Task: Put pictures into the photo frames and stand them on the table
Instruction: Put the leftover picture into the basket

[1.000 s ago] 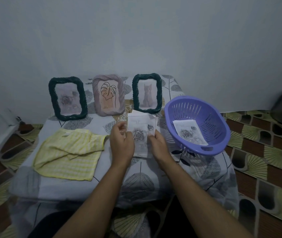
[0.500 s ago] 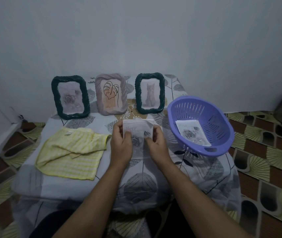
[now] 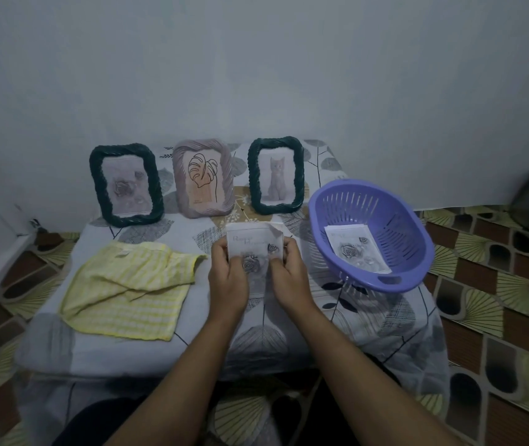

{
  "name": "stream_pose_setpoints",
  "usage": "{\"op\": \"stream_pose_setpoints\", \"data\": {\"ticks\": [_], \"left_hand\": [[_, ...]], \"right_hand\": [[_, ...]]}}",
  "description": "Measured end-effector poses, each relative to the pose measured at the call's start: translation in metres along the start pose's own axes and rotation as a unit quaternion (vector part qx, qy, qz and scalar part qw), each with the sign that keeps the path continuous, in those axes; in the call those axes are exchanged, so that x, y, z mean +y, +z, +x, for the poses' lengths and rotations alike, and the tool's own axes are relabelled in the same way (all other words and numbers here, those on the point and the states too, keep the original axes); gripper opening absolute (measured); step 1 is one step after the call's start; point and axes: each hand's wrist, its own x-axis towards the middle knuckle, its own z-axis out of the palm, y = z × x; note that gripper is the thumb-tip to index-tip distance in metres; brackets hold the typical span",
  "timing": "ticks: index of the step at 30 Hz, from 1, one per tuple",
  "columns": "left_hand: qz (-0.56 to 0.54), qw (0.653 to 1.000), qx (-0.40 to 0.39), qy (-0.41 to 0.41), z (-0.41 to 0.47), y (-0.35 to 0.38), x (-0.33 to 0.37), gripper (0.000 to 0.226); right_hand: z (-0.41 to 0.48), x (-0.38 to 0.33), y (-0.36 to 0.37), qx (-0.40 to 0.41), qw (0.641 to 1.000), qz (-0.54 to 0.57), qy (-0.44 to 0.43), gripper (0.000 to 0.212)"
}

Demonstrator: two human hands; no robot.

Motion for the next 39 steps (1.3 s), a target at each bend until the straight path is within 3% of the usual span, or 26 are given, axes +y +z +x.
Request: {"op": "stream_pose_setpoints", "data": {"ticks": [3,7,9,11,15,17,20,24,27,31,39], "left_hand": [[-0.015,0.999,-0.016,0.028,0.009,0.012,0.019,0.023],[-0.005,0.993,-0.111,0.038,0.013,0.049,0.065,0.031],[0.022,0.986,-0.165,-0.004,0.02,0.074,0.08,0.061],[-0.019,0.976,-0.208,-0.068,0.026,0.099,0.089,0.079],[-0.103,0.943,-0.263,-0.178,0.028,0.145,0.1,0.055],[-0.122,0.917,-0.289,-0.245,0.027,0.165,0.096,0.058],[-0.109,0.903,-0.272,-0.313,0.029,0.184,0.088,0.061],[-0.116,0.89,-0.231,-0.376,0.034,0.196,0.076,0.061],[-0.096,0.885,-0.2,-0.41,0.056,0.214,0.041,0.061],[-0.041,0.893,-0.189,-0.406,0.05,0.21,0.052,0.036],[-0.028,0.896,-0.173,-0.409,0.057,0.215,0.041,0.029]], "right_hand": [[0.011,-0.023,-0.013,0.032,0.999,-0.004,-0.008,0.027],[0.035,-0.061,-0.057,0.092,0.995,-0.048,0.003,0.025],[0.048,-0.073,-0.084,0.121,0.99,-0.07,0.003,0.027],[0.059,-0.079,-0.109,0.143,0.985,-0.096,0.012,0.029],[0.079,-0.072,-0.153,0.158,0.975,-0.143,0.057,0.035],[0.093,-0.058,-0.167,0.116,0.97,-0.19,0.095,0.04],[0.125,-0.013,-0.187,0.026,0.952,-0.266,0.146,0.056],[0.122,-0.015,-0.184,-0.037,0.931,-0.308,0.191,0.042],[0.117,-0.018,-0.183,-0.046,0.923,-0.312,0.221,0.053],[0.121,-0.014,-0.186,-0.039,0.927,-0.298,0.223,0.042],[0.118,-0.013,-0.182,-0.057,0.916,-0.305,0.254,0.048]]}}
